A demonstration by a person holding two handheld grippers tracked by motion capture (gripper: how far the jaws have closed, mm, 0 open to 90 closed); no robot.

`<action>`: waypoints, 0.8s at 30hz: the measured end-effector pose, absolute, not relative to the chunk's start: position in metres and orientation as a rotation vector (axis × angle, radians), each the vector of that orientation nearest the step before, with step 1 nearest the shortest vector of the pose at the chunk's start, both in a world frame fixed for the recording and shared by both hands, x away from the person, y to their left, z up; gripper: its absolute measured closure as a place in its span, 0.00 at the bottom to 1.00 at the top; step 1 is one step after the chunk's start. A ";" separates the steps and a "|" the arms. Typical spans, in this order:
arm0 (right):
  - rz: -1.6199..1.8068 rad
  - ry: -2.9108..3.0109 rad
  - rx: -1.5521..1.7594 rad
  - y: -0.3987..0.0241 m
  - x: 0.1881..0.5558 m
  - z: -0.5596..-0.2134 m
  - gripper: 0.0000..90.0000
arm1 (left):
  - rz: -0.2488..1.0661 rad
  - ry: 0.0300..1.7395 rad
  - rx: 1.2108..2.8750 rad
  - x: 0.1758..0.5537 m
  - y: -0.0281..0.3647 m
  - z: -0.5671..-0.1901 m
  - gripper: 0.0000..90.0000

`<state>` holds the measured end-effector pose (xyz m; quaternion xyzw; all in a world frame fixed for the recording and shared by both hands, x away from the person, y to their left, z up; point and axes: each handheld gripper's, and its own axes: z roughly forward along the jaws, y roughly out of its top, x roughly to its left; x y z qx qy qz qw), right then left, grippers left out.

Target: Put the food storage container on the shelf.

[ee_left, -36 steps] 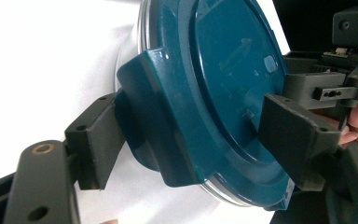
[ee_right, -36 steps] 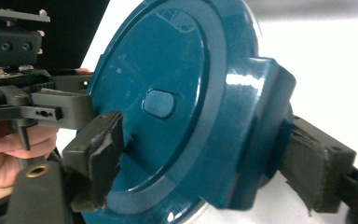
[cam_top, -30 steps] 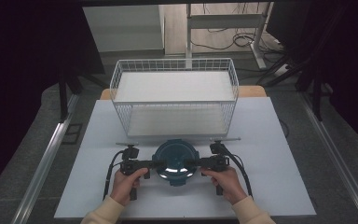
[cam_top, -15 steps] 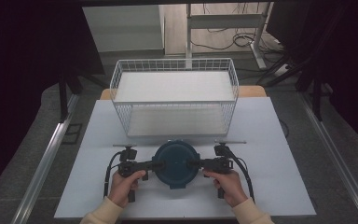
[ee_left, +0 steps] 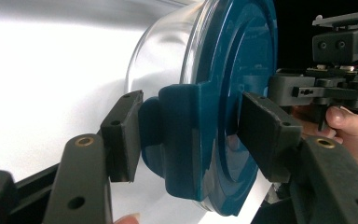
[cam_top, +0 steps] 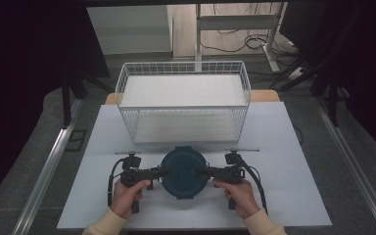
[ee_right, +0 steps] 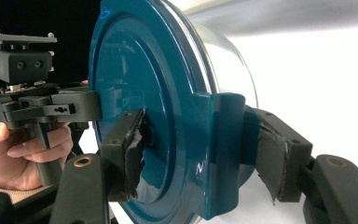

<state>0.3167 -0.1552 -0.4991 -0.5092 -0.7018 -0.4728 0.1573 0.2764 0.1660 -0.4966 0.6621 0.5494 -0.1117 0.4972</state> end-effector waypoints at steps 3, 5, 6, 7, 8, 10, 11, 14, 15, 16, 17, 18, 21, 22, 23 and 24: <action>-1.387 -2.046 -1.431 -0.156 0.314 -0.491 0.43 | -0.257 1.309 1.605 0.273 0.165 -0.491 0.47; -1.427 -2.094 -1.397 -0.156 0.311 -0.482 0.43 | -0.246 1.295 1.606 0.271 0.165 -0.487 0.47; -1.427 -2.094 -1.397 -0.156 0.311 -0.482 0.43 | -0.239 1.287 1.607 0.270 0.165 -0.484 0.47; -1.448 -2.107 -1.385 -0.156 0.309 -0.477 0.43 | -0.224 1.276 1.608 0.268 0.164 -0.480 0.47; -1.448 -2.107 -1.385 -0.156 0.309 -0.477 0.43 | -0.224 1.276 1.608 0.268 0.164 -0.480 0.47; -1.471 -2.121 -1.372 -0.157 0.306 -0.472 0.43 | -0.207 1.266 1.604 0.265 0.164 -0.475 0.47; -1.482 -2.133 -1.364 -0.157 0.305 -0.468 0.43 | -0.204 1.260 1.602 0.264 0.163 -0.473 0.47; -1.491 -2.150 -1.356 -0.157 0.303 -0.464 0.43 | -0.208 1.254 1.601 0.264 0.163 -0.472 0.47; -1.497 -2.169 -1.349 -0.157 0.302 -0.462 0.43 | -0.210 1.250 1.600 0.263 0.163 -0.472 0.47; -1.497 -2.169 -1.349 -0.157 0.302 -0.462 0.43 | -0.210 1.250 1.600 0.263 0.163 -0.472 0.47; -1.501 -2.180 -1.346 -0.157 0.301 -0.460 0.43 | -0.211 1.246 1.602 0.263 0.163 -0.471 0.47; -1.501 -2.180 -1.346 -0.157 0.301 -0.460 0.43 | -0.211 1.243 1.603 0.263 0.163 -0.470 0.47; -1.516 -2.192 -1.338 -0.157 0.300 -0.456 0.43 | -0.202 1.226 1.610 0.263 0.164 -0.467 0.47; -1.516 -2.192 -1.338 -0.157 0.300 -0.456 0.43 | -0.202 1.226 1.610 0.263 0.164 -0.467 0.47; -1.527 -2.194 -1.335 -0.157 0.300 -0.455 0.43 | -0.196 1.223 1.612 0.263 0.164 -0.465 0.47; -1.527 -2.194 -1.335 -0.157 0.300 -0.455 0.43 | -0.195 1.220 1.614 0.264 0.165 -0.465 0.47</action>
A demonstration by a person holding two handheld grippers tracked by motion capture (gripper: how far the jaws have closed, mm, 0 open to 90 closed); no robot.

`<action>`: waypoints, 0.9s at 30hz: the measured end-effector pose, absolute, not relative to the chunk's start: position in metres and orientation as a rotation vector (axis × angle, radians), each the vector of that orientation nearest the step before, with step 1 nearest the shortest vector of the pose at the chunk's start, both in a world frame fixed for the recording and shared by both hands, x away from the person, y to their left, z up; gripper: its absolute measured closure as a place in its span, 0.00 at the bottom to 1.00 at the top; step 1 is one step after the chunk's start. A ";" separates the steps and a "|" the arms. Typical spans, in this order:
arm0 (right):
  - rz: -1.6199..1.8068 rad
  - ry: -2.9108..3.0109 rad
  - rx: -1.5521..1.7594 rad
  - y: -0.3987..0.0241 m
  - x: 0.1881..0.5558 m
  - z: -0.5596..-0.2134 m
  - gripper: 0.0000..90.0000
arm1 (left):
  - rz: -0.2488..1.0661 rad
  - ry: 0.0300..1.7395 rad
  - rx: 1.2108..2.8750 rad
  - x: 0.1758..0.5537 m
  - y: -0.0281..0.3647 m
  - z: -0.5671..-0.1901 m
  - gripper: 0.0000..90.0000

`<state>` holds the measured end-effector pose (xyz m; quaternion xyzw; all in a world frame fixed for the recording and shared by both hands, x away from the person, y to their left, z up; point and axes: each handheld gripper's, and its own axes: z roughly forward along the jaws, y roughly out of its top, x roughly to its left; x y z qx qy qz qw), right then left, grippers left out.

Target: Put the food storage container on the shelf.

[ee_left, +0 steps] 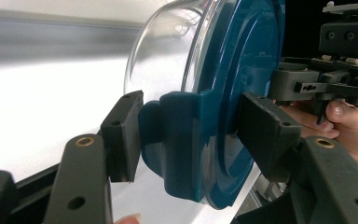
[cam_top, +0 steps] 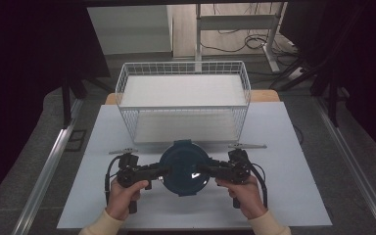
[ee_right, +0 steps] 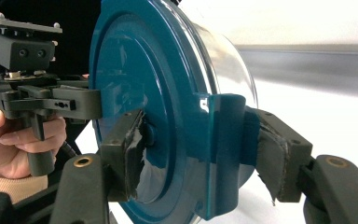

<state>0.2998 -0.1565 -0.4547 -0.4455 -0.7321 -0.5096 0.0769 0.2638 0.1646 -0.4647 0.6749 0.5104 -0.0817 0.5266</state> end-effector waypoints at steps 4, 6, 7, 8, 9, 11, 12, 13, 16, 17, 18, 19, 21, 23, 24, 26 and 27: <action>-1.529 -2.195 -1.332 -0.156 0.301 -0.453 0.43 | -0.198 1.216 1.613 0.264 0.165 -0.464 0.47; -1.532 -2.200 -1.330 -0.156 0.301 -0.451 0.43 | -0.197 1.218 1.610 0.264 0.165 -0.463 0.47; -1.532 -2.201 -1.326 -0.156 0.302 -0.450 0.43 | -0.194 1.215 1.612 0.264 0.165 -0.462 0.47; -1.532 -2.201 -1.326 -0.156 0.302 -0.450 0.43 | -0.194 1.215 1.612 0.264 0.165 -0.462 0.47; -1.532 -2.200 -1.323 -0.157 0.302 -0.450 0.43 | -0.189 1.213 1.613 0.264 0.165 -0.460 0.47; -1.541 -2.200 -1.319 -0.156 0.303 -0.447 0.43 | -0.183 1.213 1.606 0.266 0.166 -0.458 0.47; -1.541 -2.200 -1.319 -0.156 0.303 -0.447 0.43 | -0.183 1.213 1.606 0.266 0.166 -0.458 0.47; -1.547 -2.210 -1.314 -0.155 0.305 -0.444 0.43 | -0.182 1.211 1.605 0.267 0.166 -0.457 0.47; -1.546 -2.221 -1.305 -0.154 0.309 -0.442 0.43 | -0.179 1.212 1.605 0.271 0.167 -0.455 0.47; -1.540 -2.221 -1.301 -0.154 0.312 -0.441 0.43 | -0.178 1.214 1.608 0.273 0.167 -0.454 0.47; -1.540 -2.221 -1.301 -0.154 0.312 -0.441 0.43 | -0.178 1.214 1.608 0.273 0.167 -0.454 0.47; -1.536 -2.217 -1.300 -0.154 0.316 -0.441 0.43 | -0.176 1.216 1.608 0.276 0.167 -0.452 0.47; -1.535 -2.215 -1.300 -0.154 0.317 -0.440 0.43 | -0.173 1.219 1.606 0.278 0.167 -0.451 0.47; -1.539 -2.206 -1.301 -0.153 0.322 -0.438 0.43 | -0.163 1.218 1.607 0.281 0.167 -0.448 0.47; -1.539 -2.206 -1.301 -0.153 0.322 -0.438 0.43 | -0.163 1.218 1.607 0.281 0.167 -0.448 0.47; -1.543 -2.202 -1.301 -0.153 0.325 -0.436 0.43 | -0.159 1.215 1.610 0.284 0.167 -0.445 0.47; -1.544 -2.199 -1.302 -0.153 0.325 -0.435 0.43 | -0.160 1.212 1.607 0.286 0.168 -0.442 0.47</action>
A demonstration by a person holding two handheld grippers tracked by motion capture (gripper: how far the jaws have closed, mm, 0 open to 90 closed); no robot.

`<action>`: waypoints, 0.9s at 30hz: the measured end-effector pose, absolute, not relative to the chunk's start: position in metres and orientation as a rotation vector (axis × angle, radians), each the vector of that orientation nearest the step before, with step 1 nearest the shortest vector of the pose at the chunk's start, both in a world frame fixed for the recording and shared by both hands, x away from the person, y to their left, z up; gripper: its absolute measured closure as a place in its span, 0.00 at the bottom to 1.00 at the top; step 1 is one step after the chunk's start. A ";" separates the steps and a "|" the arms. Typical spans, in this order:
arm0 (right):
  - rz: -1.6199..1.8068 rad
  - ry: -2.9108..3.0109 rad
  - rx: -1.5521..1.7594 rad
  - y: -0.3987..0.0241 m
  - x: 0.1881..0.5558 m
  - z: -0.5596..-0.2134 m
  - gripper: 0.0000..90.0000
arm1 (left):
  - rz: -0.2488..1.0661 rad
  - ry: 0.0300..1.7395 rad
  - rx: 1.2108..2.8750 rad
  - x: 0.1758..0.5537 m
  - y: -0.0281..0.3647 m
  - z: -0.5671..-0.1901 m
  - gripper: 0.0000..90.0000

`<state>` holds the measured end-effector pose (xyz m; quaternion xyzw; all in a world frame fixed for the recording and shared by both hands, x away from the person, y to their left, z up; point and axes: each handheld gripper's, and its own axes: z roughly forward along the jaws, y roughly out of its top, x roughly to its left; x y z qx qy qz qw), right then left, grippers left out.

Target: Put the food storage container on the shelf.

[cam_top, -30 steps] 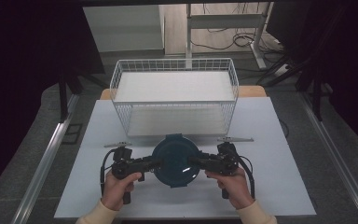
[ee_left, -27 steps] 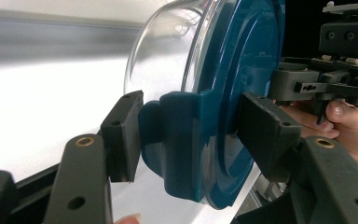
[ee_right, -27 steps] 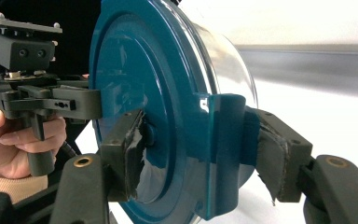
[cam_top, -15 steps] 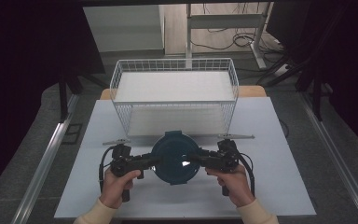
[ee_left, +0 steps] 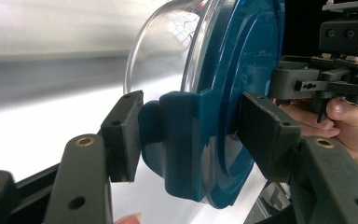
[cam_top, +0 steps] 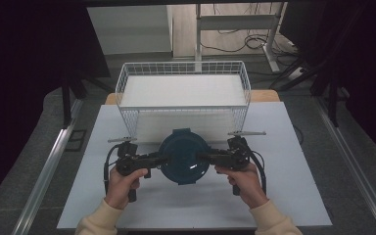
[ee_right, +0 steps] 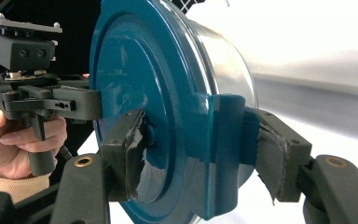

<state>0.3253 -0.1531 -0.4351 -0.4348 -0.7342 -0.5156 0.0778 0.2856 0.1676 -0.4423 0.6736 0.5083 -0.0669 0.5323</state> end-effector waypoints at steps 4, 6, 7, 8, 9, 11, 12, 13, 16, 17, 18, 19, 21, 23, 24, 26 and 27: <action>-1.578 -2.220 -1.295 -0.153 0.329 -0.420 0.43 | -0.161 1.196 1.600 0.291 0.169 -0.431 0.47; -1.581 -2.221 -1.294 -0.153 0.329 -0.418 0.44 | -0.155 1.191 1.601 0.292 0.169 -0.426 0.47; -1.586 -2.218 -1.294 -0.153 0.331 -0.414 0.44 | -0.150 1.186 1.605 0.293 0.169 -0.423 0.47; -1.590 -2.217 -1.293 -0.153 0.332 -0.410 0.44 | -0.145 1.185 1.602 0.295 0.169 -0.417 0.47; -1.597 -2.215 -1.292 -0.153 0.333 -0.405 0.44 | -0.141 1.183 1.603 0.297 0.169 -0.413 0.47; -1.608 -2.216 -1.289 -0.152 0.336 -0.399 0.44 | -0.135 1.180 1.603 0.299 0.170 -0.406 0.47; -1.615 -2.212 -1.288 -0.152 0.338 -0.394 0.44 | -0.126 1.173 1.605 0.302 0.170 -0.400 0.47; -1.615 -2.212 -1.288 -0.152 0.338 -0.394 0.44 | -0.126 1.173 1.605 0.302 0.170 -0.400 0.47; -1.645 -2.214 -1.281 -0.150 0.343 -0.379 0.44 | -0.111 1.156 1.609 0.308 0.172 -0.384 0.47; -1.645 -2.214 -1.281 -0.150 0.343 -0.379 0.44 | -0.111 1.156 1.609 0.308 0.172 -0.384 0.47; -1.655 -2.215 -1.279 -0.150 0.345 -0.372 0.44 | -0.102 1.147 1.611 0.311 0.173 -0.377 0.47; -1.655 -2.215 -1.279 -0.150 0.345 -0.372 0.44 | -0.102 1.147 1.611 0.311 0.173 -0.377 0.47; -1.664 -2.221 -1.276 -0.150 0.348 -0.365 0.44 | -0.097 1.142 1.611 0.313 0.173 -0.371 0.47; -1.673 -2.225 -1.271 -0.149 0.349 -0.359 0.44 | -0.094 1.135 1.611 0.316 0.173 -0.364 0.47; -1.674 -2.225 -1.272 -0.149 0.350 -0.356 0.44 | -0.091 1.133 1.611 0.317 0.173 -0.361 0.47; -1.681 -2.237 -1.265 -0.149 0.352 -0.350 0.44 | -0.086 1.129 1.612 0.319 0.173 -0.356 0.47; -1.684 -2.237 -1.263 -0.149 0.353 -0.347 0.44 | -0.083 1.127 1.613 0.320 0.173 -0.354 0.47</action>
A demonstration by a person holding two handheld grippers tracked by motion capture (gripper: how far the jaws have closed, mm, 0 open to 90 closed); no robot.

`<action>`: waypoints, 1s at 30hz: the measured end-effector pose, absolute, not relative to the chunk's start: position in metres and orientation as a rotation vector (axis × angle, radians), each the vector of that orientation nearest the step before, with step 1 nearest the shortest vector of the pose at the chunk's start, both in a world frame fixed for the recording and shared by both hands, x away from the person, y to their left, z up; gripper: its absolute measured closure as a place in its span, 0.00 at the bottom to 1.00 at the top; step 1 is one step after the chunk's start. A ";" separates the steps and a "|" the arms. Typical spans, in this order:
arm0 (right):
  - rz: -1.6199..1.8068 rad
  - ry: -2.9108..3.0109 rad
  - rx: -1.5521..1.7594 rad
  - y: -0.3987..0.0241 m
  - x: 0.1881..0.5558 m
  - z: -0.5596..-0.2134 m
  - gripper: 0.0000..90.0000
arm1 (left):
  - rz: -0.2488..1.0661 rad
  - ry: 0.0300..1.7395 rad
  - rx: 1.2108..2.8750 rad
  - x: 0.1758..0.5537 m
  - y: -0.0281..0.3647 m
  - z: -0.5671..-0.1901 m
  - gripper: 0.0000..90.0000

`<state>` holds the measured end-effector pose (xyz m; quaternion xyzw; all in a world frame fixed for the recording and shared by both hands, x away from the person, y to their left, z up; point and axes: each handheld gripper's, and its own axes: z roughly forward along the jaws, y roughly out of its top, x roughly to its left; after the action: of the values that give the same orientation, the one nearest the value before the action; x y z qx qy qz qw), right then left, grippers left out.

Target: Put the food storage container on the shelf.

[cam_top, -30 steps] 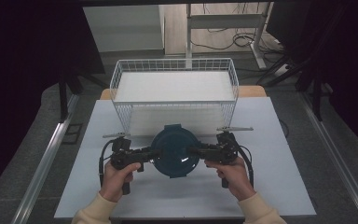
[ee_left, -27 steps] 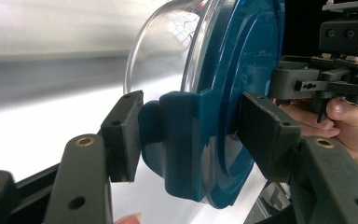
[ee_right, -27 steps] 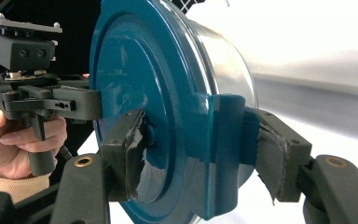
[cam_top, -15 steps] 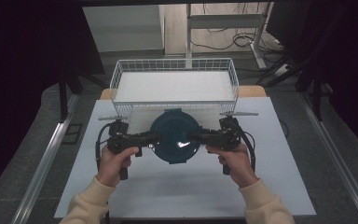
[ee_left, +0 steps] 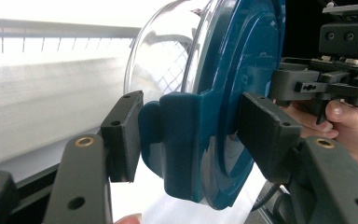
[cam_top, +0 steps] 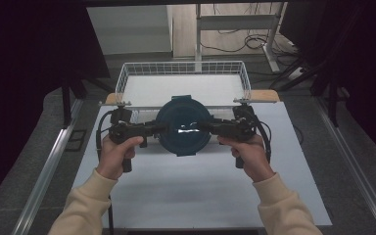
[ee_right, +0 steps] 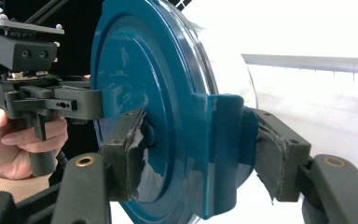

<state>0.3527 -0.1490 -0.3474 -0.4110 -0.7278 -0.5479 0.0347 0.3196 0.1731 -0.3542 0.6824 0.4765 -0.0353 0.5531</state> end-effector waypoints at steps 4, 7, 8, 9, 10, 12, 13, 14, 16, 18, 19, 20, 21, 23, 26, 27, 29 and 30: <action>-1.694 -2.238 -1.261 -0.149 0.356 -0.340 0.44 | -0.077 1.118 1.614 0.323 0.174 -0.346 0.47; -1.703 -2.243 -1.259 -0.148 0.358 -0.334 0.44 | -0.062 1.103 1.617 0.328 0.175 -0.338 0.47; -1.707 -2.241 -1.260 -0.147 0.360 -0.331 0.44 | -0.059 1.102 1.617 0.329 0.175 -0.337 0.47; -1.709 -2.242 -1.261 -0.147 0.361 -0.329 0.44 | -0.057 1.100 1.618 0.331 0.175 -0.334 0.47; -1.710 -2.239 -1.264 -0.146 0.362 -0.327 0.44 | -0.053 1.098 1.619 0.333 0.176 -0.331 0.47; -1.718 -2.234 -1.262 -0.146 0.366 -0.321 0.44 | -0.045 1.095 1.620 0.337 0.176 -0.324 0.47; -1.714 -2.229 -1.262 -0.145 0.370 -0.317 0.44 | -0.039 1.095 1.620 0.340 0.177 -0.320 0.47; -1.714 -2.229 -1.262 -0.145 0.370 -0.317 0.44 | -0.039 1.095 1.620 0.340 0.177 -0.320 0.47; -1.718 -2.231 -1.257 -0.145 0.375 -0.311 0.44 | -0.038 1.093 1.619 0.345 0.178 -0.314 0.47; -1.717 -2.237 -1.256 -0.143 0.379 -0.305 0.44 | -0.037 1.089 1.618 0.349 0.179 -0.309 0.47; -1.717 -2.243 -1.253 -0.143 0.381 -0.303 0.44 | -0.037 1.087 1.619 0.351 0.179 -0.307 0.47; -1.717 -2.246 -1.251 -0.142 0.383 -0.300 0.44 | -0.036 1.085 1.618 0.354 0.179 -0.305 0.47; -1.717 -2.246 -1.253 -0.142 0.386 -0.298 0.44 | -0.035 1.083 1.621 0.357 0.180 -0.303 0.47; -1.712 -2.251 -1.263 -0.141 0.392 -0.292 0.44 | -0.037 1.076 1.628 0.363 0.181 -0.299 0.46; -1.716 -2.260 -1.267 -0.140 0.396 -0.287 0.44 | -0.037 1.062 1.630 0.371 0.182 -0.296 0.46; -1.713 -2.268 -1.270 -0.140 0.401 -0.284 0.44 | -0.040 1.059 1.629 0.375 0.182 -0.295 0.46; -1.707 -2.272 -1.274 -0.140 0.406 -0.280 0.44 | -0.043 1.051 1.629 0.384 0.182 -0.292 0.46; -1.707 -2.272 -1.274 -0.140 0.406 -0.280 0.44 | -0.043 1.051 1.629 0.384 0.182 -0.292 0.46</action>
<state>0.4061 -0.1396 -0.2805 -0.4090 -0.7294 -0.5481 0.0135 0.3837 0.1822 -0.2917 0.6929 0.4470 -0.0183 0.5654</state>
